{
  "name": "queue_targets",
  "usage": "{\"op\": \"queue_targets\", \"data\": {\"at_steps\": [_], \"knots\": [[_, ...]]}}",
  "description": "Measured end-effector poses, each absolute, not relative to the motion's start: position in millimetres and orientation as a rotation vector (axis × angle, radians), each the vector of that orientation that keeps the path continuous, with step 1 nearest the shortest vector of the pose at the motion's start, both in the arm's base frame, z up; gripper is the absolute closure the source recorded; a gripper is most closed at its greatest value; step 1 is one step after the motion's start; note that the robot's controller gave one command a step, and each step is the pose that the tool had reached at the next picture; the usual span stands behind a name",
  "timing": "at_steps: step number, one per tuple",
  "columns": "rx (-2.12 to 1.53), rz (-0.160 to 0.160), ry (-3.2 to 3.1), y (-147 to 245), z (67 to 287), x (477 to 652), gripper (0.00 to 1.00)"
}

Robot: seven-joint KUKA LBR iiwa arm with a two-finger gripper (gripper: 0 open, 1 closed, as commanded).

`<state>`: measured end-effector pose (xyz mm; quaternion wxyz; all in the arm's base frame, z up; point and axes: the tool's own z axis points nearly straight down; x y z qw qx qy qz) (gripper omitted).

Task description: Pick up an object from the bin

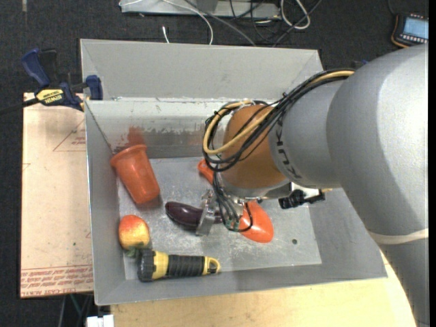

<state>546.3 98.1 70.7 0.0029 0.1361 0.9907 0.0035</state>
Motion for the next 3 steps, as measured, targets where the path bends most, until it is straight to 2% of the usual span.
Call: {"op": "queue_targets", "data": {"at_steps": [1,3], "knots": [[0.428,0.007,3.116,97.5,93.1,543.2,1.0],[0.426,0.008,3.113,97.7,158.7,544.4,1.0]]}}
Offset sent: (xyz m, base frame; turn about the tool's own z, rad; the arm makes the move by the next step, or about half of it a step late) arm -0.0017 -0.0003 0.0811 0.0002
